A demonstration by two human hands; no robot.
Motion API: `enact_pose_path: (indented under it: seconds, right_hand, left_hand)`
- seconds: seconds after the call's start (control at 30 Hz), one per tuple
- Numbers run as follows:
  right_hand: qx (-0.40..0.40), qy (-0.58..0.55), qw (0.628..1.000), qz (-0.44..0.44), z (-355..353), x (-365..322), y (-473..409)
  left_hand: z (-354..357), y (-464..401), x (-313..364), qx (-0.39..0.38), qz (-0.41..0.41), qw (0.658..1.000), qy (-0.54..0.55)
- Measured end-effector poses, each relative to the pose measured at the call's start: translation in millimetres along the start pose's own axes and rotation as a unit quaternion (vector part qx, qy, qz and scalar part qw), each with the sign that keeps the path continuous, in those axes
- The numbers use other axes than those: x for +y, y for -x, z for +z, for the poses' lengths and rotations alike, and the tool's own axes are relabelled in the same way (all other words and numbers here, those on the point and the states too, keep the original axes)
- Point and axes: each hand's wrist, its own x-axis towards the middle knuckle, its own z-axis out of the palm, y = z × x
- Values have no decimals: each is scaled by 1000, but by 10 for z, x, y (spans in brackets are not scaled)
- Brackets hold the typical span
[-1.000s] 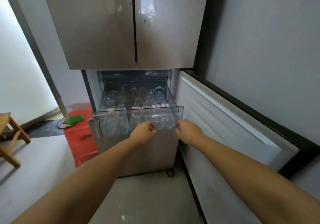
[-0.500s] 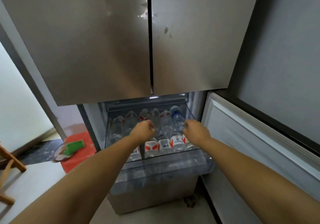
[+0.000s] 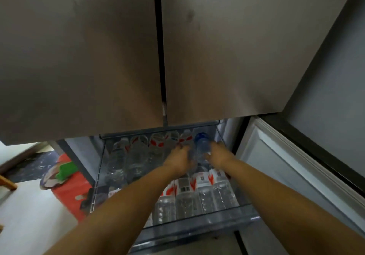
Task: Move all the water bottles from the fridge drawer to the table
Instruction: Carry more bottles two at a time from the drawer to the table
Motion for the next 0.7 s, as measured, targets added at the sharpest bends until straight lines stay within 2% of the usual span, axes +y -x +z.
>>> enact_pose_path:
  seconds: [0.1,0.23,0.57,0.7]
  right_hand:
    - [-46,-10,999,7,80,-37,-226]
    - [-79,-15,996,48,234,-8,-389]
    - [-51,31,991,119,305,-184,-269]
    - [-92,77,984,129,258,-290,-108]
  left_hand:
    - [136,-176,29,-34,-11,999,-23]
    - [388,-298,-4,-14,-19,993,-118]
    - [482,-224,-5,33,1,987,-159]
    - [388,50,-27,5,28,984,-177]
